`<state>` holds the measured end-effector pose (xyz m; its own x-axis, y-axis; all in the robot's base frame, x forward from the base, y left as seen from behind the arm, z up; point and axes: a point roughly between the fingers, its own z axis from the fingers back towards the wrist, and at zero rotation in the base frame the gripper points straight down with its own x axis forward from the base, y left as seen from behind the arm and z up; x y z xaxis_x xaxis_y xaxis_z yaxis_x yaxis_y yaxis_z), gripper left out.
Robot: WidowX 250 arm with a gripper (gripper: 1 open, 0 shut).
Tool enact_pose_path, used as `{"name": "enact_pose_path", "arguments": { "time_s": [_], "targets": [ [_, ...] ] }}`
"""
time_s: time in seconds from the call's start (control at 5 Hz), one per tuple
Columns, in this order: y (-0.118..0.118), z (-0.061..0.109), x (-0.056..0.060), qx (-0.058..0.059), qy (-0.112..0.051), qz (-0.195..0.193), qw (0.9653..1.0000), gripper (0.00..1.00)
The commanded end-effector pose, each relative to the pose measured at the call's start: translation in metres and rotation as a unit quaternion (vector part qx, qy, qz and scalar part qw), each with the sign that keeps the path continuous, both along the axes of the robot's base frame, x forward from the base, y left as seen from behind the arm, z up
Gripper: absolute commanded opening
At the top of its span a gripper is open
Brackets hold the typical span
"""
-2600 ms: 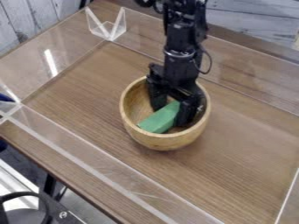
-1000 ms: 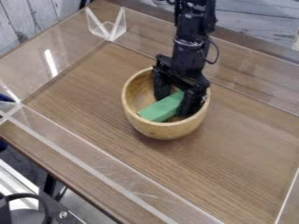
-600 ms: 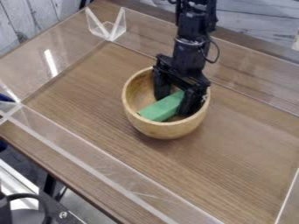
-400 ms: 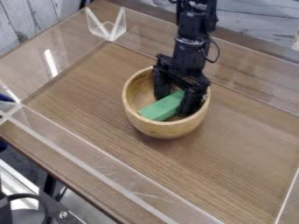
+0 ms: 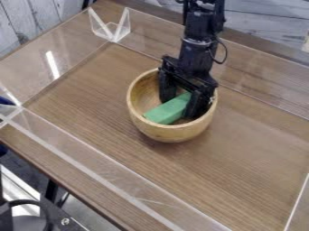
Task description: Remove the green block from inside the brown bowl and put it on the table
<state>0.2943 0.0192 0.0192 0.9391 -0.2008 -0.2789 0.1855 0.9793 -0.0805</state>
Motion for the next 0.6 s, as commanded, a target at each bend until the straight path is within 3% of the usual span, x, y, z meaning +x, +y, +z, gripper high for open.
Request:
{"name": "enact_pose_path", "arguments": {
  "time_s": [0.0, 0.4],
  "targets": [
    [0.0049, -0.0116, -0.002, -0.013, 0.017, -0.013, 0.9997, 1.0],
    [0.0051, -0.0121, -0.0019, -0.019, 0.026, -0.017, 0.9993, 1.0]
  ]
}}
